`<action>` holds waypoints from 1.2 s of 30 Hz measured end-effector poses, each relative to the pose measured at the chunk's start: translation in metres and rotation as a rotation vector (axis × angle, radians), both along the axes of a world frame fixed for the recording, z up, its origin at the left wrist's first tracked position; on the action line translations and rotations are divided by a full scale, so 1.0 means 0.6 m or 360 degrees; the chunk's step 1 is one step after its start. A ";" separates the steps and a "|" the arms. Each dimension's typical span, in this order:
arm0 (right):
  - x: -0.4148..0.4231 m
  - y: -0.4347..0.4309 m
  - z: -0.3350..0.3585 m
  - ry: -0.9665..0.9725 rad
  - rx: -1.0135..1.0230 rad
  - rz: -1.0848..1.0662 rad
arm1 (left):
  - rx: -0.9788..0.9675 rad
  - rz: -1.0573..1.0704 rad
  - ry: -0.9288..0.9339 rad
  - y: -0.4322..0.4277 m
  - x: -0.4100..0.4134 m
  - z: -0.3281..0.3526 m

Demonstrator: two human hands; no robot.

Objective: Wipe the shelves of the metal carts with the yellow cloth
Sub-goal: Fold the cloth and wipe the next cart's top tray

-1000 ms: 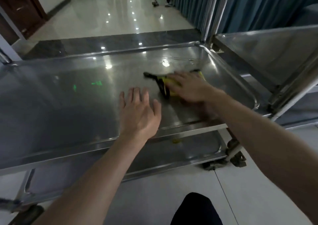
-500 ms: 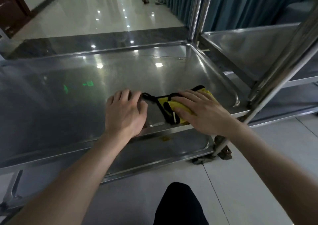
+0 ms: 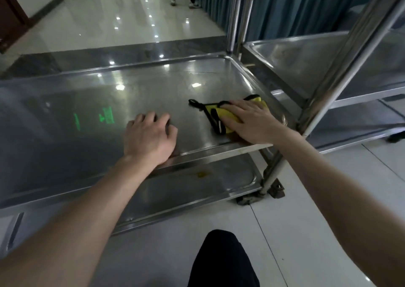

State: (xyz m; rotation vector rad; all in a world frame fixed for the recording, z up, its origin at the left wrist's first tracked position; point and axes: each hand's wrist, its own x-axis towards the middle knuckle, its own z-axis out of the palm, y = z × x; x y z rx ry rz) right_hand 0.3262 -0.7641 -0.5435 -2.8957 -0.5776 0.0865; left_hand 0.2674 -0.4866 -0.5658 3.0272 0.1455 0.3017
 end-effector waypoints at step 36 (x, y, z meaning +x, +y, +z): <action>0.305 0.062 0.018 0.0045 -0.0120 -0.0185 | 0.0062 -0.0086 -0.0119 -0.100 -0.011 -0.023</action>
